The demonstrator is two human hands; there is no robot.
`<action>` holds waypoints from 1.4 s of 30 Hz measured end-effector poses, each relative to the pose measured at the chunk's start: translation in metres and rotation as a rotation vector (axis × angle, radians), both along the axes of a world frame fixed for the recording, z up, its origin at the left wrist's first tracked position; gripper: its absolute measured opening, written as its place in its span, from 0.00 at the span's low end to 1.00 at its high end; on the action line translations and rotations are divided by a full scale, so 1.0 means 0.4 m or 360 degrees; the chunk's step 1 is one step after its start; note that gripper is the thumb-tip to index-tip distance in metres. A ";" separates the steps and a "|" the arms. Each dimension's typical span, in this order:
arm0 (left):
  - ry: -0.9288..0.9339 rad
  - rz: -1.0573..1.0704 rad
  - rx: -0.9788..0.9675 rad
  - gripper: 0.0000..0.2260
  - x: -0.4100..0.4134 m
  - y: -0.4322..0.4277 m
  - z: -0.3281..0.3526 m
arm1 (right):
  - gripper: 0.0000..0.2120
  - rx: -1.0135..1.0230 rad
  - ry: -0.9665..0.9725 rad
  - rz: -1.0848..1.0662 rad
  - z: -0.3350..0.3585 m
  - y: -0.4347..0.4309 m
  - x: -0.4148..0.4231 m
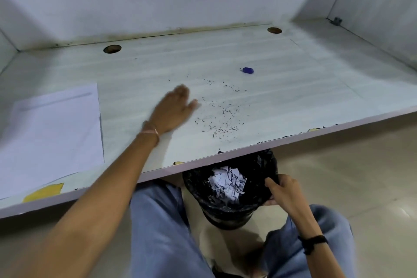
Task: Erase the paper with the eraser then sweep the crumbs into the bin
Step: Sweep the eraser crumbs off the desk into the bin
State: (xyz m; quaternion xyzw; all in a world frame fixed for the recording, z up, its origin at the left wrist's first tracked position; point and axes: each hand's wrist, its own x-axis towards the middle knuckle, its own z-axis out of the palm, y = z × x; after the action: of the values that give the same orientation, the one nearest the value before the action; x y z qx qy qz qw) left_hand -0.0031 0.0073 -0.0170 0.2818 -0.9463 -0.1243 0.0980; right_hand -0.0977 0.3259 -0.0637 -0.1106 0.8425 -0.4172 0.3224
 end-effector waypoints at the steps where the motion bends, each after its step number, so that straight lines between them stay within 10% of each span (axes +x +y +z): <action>1: -0.0032 -0.0195 -0.0042 0.36 -0.021 0.050 0.004 | 0.14 0.0005 0.0009 -0.0003 0.002 -0.002 0.003; 6: -0.0050 -0.0730 -0.0313 0.33 -0.027 0.123 -0.010 | 0.09 0.0012 0.0024 0.0013 0.009 -0.007 0.006; 9: -0.0040 0.0100 -0.0503 0.23 -0.010 -0.107 -0.028 | 0.08 0.0032 0.0018 0.0044 0.010 -0.009 0.001; 13: -0.0159 0.0850 0.0059 0.35 0.038 -0.288 -0.034 | 0.10 0.0020 0.0047 0.0042 0.017 -0.009 0.010; 25: -0.0083 -0.0787 -0.0307 0.29 -0.118 -0.020 -0.014 | 0.12 0.0061 0.0070 0.0009 0.017 -0.002 0.008; 32: -0.0183 0.0820 0.0117 0.39 0.020 -0.306 -0.020 | 0.11 0.0115 0.0137 0.0031 0.017 0.005 0.003; 42: -0.0248 0.0665 0.0140 0.58 -0.095 -0.423 -0.006 | 0.12 0.0277 0.0254 0.0048 -0.018 -0.003 -0.025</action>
State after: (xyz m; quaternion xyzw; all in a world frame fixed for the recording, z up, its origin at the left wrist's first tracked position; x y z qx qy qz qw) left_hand -0.0412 -0.1620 -0.0193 0.4843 -0.8658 -0.1204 0.0359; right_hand -0.1077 0.3248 -0.0709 -0.1278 0.8967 -0.3274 0.2689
